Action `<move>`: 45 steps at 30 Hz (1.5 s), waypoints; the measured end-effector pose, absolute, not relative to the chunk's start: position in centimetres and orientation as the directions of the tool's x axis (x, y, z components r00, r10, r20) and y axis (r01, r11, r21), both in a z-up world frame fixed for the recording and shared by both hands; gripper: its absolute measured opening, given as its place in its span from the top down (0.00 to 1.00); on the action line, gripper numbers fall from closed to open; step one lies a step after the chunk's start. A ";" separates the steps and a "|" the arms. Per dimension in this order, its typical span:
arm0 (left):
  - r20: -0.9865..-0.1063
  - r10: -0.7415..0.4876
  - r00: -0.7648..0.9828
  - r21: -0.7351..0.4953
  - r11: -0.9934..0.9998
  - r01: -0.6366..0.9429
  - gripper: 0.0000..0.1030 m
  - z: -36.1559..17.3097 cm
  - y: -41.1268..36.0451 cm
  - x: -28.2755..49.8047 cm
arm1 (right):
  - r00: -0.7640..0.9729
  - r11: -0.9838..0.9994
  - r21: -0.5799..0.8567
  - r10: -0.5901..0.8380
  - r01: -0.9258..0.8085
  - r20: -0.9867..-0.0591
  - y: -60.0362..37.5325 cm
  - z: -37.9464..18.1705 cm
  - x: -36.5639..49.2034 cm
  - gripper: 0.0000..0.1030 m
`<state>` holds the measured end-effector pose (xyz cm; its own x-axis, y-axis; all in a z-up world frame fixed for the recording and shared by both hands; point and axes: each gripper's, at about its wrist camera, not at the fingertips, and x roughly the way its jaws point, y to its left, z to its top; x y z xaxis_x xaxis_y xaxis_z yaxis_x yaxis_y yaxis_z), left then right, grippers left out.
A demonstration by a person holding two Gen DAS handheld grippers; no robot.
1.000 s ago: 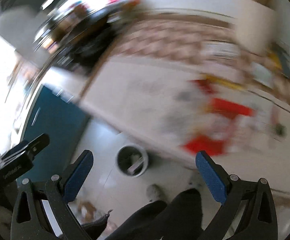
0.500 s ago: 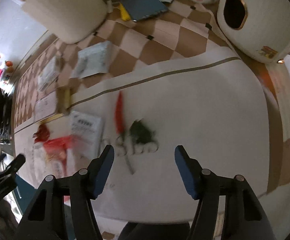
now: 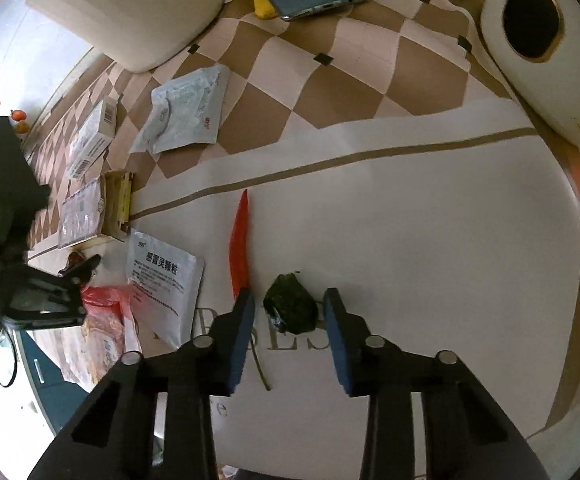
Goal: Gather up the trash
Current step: 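Grasp the yellow-red medicine box with the left tool, then carry the medicine box down to the bin and open the left tool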
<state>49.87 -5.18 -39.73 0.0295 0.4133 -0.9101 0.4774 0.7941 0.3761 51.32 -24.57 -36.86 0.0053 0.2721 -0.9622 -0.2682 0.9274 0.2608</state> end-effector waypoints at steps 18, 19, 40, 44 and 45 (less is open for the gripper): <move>-0.972 0.228 0.051 0.233 0.934 0.272 0.93 -37.1 -4.2 50.1 | 0.022 0.905 0.302 0.323 -0.299 -0.946 -24.4 -35.3 51.8 0.77; -0.969 0.241 0.060 0.248 0.932 0.265 0.93 -37.0 -3.6 50.3 | 0.026 0.904 0.303 0.325 -0.301 -0.945 -24.4 -35.1 51.9 0.77; -0.990 0.086 -0.111 0.032 0.909 0.416 0.34 -37.9 -0.9 52.7 | -0.003 0.901 0.359 0.369 -0.244 -0.929 -24.7 -35.1 54.0 0.77; -0.977 0.202 -0.073 0.149 0.881 0.450 0.21 -39.2 -1.2 52.9 | -0.001 0.903 0.355 0.366 -0.241 -0.931 -24.5 -35.1 54.3 0.77; -0.974 0.207 -0.087 0.148 0.885 0.441 0.19 -39.7 -1.0 53.1 | -0.001 0.904 0.354 0.365 -0.239 -0.931 -24.5 -35.2 54.3 0.77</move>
<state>53.11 -0.99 -39.65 -0.0872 0.2068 -0.9745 0.4410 0.8852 0.1484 54.28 -24.47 -35.18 -0.0014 0.3646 -0.9312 -0.2391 0.9040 0.3543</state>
